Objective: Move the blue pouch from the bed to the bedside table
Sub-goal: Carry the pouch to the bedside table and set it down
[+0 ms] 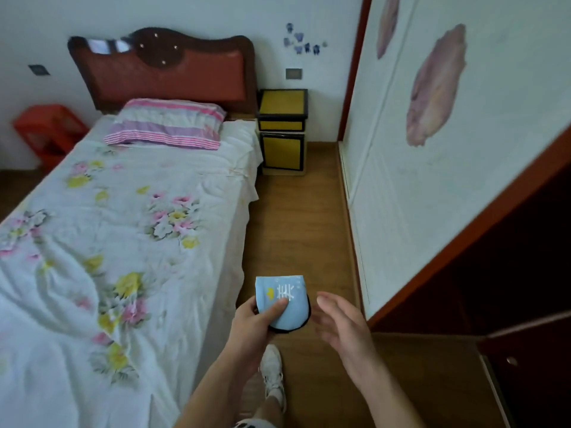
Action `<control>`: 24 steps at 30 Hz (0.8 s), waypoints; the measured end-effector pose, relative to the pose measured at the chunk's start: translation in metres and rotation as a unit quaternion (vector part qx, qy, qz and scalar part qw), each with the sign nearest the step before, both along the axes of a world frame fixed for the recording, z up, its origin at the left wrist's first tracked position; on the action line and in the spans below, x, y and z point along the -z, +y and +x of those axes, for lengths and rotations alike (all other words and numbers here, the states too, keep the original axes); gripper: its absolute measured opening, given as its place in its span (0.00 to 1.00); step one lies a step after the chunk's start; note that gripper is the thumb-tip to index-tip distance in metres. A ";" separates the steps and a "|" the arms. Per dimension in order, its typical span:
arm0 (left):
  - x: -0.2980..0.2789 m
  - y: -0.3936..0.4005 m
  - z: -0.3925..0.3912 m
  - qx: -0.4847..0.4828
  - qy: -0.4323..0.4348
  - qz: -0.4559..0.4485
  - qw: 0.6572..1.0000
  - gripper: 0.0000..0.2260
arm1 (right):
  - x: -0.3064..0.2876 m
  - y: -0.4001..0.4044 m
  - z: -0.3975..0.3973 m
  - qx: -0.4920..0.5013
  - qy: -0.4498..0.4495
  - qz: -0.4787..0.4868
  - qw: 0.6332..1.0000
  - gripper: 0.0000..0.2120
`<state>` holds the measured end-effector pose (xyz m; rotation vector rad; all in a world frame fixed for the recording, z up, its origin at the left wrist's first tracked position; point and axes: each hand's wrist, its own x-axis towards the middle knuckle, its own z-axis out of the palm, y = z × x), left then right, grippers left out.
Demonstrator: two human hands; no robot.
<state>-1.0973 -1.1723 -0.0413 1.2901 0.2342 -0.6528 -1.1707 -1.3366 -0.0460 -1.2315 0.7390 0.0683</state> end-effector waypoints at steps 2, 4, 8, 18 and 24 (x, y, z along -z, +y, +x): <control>-0.003 -0.005 0.044 -0.007 -0.004 -0.007 1.000 0.22 | -0.002 -0.005 0.045 -0.014 -0.002 -0.009 1.000 0.17; -0.009 -0.011 0.090 -0.008 -0.002 -0.013 1.000 0.21 | -0.008 -0.011 0.091 -0.031 -0.002 -0.023 0.999 0.18; -0.023 -0.021 0.176 -0.004 -0.014 -0.011 1.000 0.21 | -0.019 -0.024 0.183 -0.038 -0.013 -0.048 0.998 0.20; -0.027 -0.061 0.334 -0.003 -0.013 0.006 1.000 0.17 | -0.016 -0.068 0.337 -0.015 -0.006 -0.046 0.999 0.12; -0.018 -0.105 0.426 -0.016 -0.005 0.012 1.000 0.18 | -0.008 -0.115 0.439 -0.033 -0.010 -0.050 0.998 0.11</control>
